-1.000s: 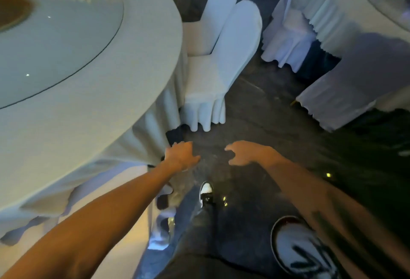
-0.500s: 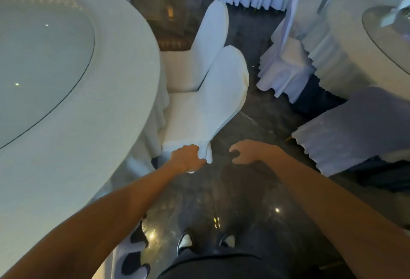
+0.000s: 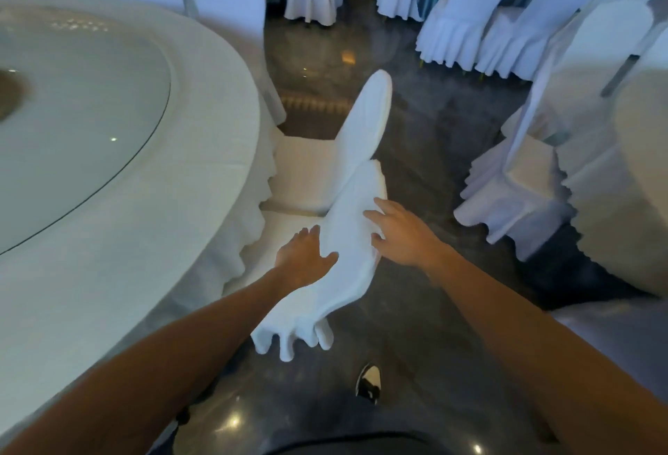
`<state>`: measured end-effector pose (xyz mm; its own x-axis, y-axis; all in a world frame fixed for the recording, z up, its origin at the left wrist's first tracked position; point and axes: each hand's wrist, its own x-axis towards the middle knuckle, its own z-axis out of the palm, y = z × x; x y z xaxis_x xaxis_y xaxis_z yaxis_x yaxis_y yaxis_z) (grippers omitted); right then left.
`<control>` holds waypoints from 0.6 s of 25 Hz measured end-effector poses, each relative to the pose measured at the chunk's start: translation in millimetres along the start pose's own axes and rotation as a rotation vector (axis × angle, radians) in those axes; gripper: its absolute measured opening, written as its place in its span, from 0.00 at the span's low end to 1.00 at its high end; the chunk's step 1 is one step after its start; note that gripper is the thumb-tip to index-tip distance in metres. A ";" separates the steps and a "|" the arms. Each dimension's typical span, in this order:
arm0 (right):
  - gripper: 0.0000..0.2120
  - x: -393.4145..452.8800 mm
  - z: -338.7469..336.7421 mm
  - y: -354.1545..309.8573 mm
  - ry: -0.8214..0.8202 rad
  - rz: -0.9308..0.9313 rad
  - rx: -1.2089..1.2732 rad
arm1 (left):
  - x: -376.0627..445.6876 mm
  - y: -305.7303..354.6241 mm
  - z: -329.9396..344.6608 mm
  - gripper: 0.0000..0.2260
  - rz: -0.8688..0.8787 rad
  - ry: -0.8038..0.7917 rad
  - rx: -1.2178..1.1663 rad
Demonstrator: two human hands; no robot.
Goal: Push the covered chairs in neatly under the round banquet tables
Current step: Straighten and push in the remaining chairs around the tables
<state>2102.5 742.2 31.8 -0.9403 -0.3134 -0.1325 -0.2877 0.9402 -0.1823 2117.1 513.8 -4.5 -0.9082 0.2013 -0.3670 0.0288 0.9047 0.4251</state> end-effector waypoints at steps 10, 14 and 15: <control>0.30 114.9 -62.9 133.5 0.114 -0.192 -0.042 | 134.4 134.6 -29.1 0.36 -0.166 0.192 -0.017; 0.35 163.2 -68.4 172.4 0.113 -0.221 -0.033 | 195.5 159.9 -28.0 0.36 -0.220 0.194 -0.105; 0.36 179.5 -69.5 185.8 0.112 -0.235 -0.037 | 215.3 168.0 -27.4 0.36 -0.242 0.200 -0.118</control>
<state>1867.6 869.9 41.9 -0.8608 -0.5086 0.0182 -0.5047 0.8485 -0.1593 1914.9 698.9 10.5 -0.9471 -0.1018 -0.3044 -0.2352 0.8654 0.4425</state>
